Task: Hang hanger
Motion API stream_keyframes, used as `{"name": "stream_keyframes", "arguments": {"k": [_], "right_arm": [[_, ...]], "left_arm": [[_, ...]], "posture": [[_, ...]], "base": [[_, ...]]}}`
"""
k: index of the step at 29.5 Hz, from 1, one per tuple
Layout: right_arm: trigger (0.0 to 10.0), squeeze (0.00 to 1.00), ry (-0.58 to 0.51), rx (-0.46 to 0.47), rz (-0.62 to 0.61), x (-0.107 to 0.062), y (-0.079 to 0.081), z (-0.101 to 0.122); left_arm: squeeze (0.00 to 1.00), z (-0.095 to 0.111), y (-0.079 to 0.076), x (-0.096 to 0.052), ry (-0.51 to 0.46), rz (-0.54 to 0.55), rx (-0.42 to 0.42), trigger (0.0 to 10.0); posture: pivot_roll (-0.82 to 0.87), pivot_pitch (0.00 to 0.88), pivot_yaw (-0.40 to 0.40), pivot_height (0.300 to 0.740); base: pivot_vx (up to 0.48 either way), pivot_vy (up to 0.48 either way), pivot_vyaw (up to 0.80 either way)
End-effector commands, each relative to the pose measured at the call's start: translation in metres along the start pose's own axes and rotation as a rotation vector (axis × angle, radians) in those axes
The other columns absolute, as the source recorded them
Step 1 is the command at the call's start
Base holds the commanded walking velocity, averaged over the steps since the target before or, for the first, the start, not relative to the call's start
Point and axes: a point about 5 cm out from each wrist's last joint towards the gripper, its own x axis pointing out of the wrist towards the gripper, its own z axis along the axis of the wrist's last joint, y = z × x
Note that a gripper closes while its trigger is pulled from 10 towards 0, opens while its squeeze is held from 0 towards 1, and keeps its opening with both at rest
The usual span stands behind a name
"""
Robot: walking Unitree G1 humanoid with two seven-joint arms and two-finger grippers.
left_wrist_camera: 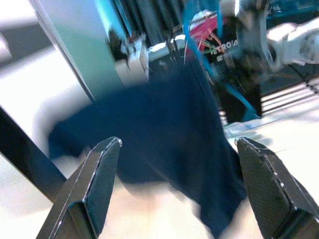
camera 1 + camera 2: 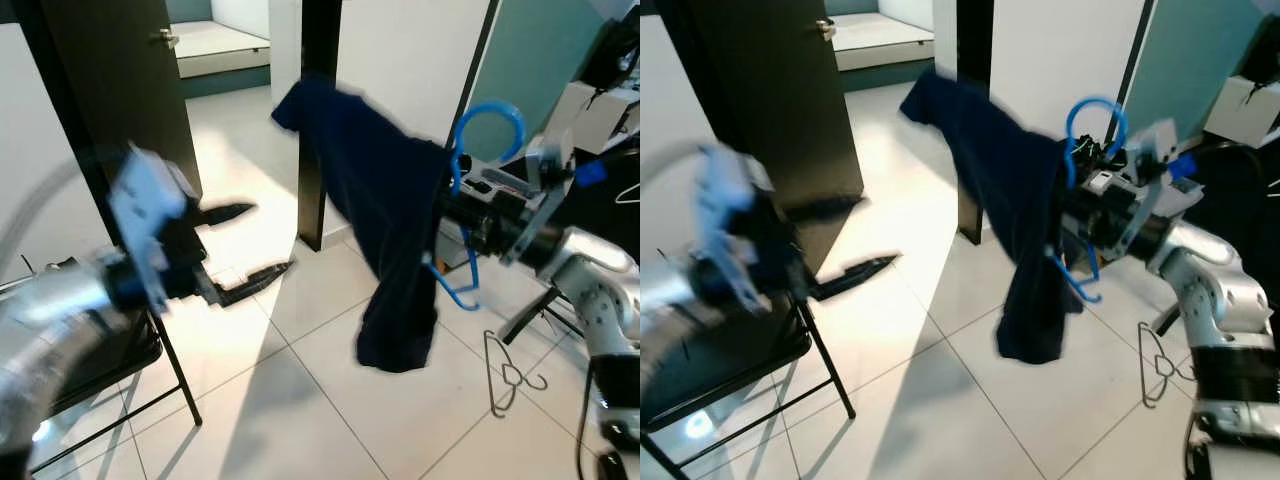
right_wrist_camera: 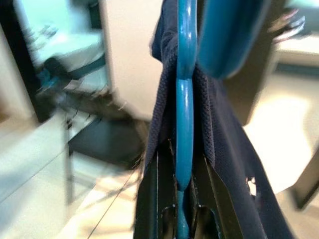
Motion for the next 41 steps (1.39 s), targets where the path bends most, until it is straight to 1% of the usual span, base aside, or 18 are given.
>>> {"name": "stream_keyframes", "arguments": {"k": [1, 4, 6, 8, 9, 10, 11, 13, 16, 22, 24, 29, 33, 35, 37, 38, 39, 41], "right_arm": [[10.0, 0.00, 0.009, -0.012, 0.102, 0.006, 0.010, 0.002], [10.0, 0.00, 0.025, -0.009, 0.147, 0.009, 0.016, -0.001], [10.0, 0.00, 0.053, -0.007, 0.223, 0.014, 0.026, -0.006], [10.0, 0.00, 0.061, -0.007, 0.245, 0.014, 0.028, -0.008], [10.0, 0.00, 0.078, -0.015, 0.268, 0.016, 0.031, -0.010], [10.0, 0.00, 0.078, -0.015, 0.268, 0.016, 0.031, -0.010], [10.0, 0.00, 0.093, -0.028, 0.300, 0.017, 0.036, -0.012], [10.0, 0.00, 0.093, -0.028, 0.300, 0.017, 0.036, -0.012], [10.0, 0.00, 0.101, -0.052, 0.351, 0.019, 0.044, -0.009], [10.0, 0.00, 0.106, -0.065, 0.374, 0.020, 0.047, -0.007], [10.0, 0.00, 0.121, -0.085, 0.409, 0.023, 0.053, -0.005], [10.0, 0.00, 0.135, -0.103, 0.439, 0.027, 0.058, -0.005], [10.0, 0.00, 0.154, -0.120, 0.447, 0.028, 0.060, -0.006], [10.0, 0.00, 0.155, -0.121, 0.448, 0.028, 0.061, -0.006], [10.0, 0.00, 0.155, -0.124, 0.450, 0.029, 0.062, -0.006], [10.0, 0.00, 0.155, -0.124, 0.450, 0.029, 0.062, -0.006], [10.0, 0.00, 0.153, -0.128, 0.449, 0.029, 0.062, -0.005], [10.0, 0.00, 0.153, -0.128, 0.449, 0.029, 0.062, -0.005]], "left_arm": [[0.00, 0.003, -0.001, 0.002, 0.016, -0.076, 0.042, 10.0], [0.00, 0.005, 0.000, 0.007, 0.018, -0.120, 0.059, 10.0], [0.00, 0.009, 0.002, 0.014, 0.024, -0.196, 0.075, 10.0], [0.00, 0.010, 0.002, 0.015, 0.025, -0.217, 0.075, 10.0], [0.00, 0.008, 0.000, 0.018, 0.041, -0.269, 0.074, 10.0], [0.00, 0.008, 0.000, 0.018, 0.041, -0.269, 0.074, 10.0], [0.00, 0.001, -0.007, 0.020, 0.085, -0.373, 0.074, 10.0], [0.00, 0.001, -0.007, 0.020, 0.085, -0.373, 0.074, 10.0], [0.00, -0.007, -0.009, 0.022, 0.127, -0.437, 0.041, 10.0], [0.00, -0.009, -0.006, 0.023, 0.142, -0.451, 0.017, 10.0], [0.00, -0.015, -0.001, 0.023, 0.193, -0.409, 0.016, 10.0], [0.00, -0.020, 0.005, 0.026, 0.224, -0.359, 0.015, 10.0], [0.00, -0.030, 0.005, 0.025, 0.298, -0.364, 0.007, 10.0], [0.00, -0.032, 0.005, 0.024, 0.313, -0.368, 0.009, 10.0], [0.00, -0.038, 0.003, 0.022, 0.356, -0.385, 0.004, 10.0], [0.00, -0.038, 0.003, 0.022, 0.356, -0.385, 0.004, 10.0], [0.00, -0.043, -0.001, 0.020, 0.392, -0.415, -0.005, 10.0], [0.00, -0.043, -0.001, 0.020, 0.392, -0.415, -0.005, 10.0]], "posture": [[0.05, 0.000, -0.038, 0.740], [0.06, 0.000, -0.025, 0.740], [0.06, 0.000, -0.014, 0.740], [0.06, 0.000, -0.014, 0.740], [0.05, 0.000, -0.001, 0.740], [0.05, 0.000, -0.001, 0.740], [0.05, 0.000, 0.003, 0.740], [0.05, 0.000, 0.003, 0.740], [0.05, 0.000, 0.007, 0.740], [0.05, 0.000, 0.006, 0.740], [0.05, 0.000, 0.004, 0.740], [0.05, 0.000, 0.004, 0.740], [0.05, 0.000, 0.006, 0.740], [0.05, 0.000, 0.006, 0.740], [0.05, 0.000, 0.007, 0.740], [0.05, 0.000, 0.007, 0.740], [0.05, 0.000, 0.009, 0.740], [0.05, 0.000, 0.009, 0.740]], "base": [[0.000, 0.000, 0.00], [0.000, 0.000, 0.00], [0.000, 0.000, 0.00], [0.000, 0.000, 0.00], [0.000, 0.000, 0.00], [0.000, 0.000, 0.00], [0.000, 0.000, 0.00], [0.000, 0.000, 0.00], [0.000, 0.000, 0.00], [0.000, 0.000, 0.00], [0.000, 0.000, 0.00], [0.000, 0.000, 0.00], [0.000, 0.000, 0.00], [0.000, 0.000, 0.00], [0.000, 0.000, 0.00], [0.000, 0.000, 0.00], [0.000, 0.000, 0.00], [0.000, 0.000, 0.00]]}}
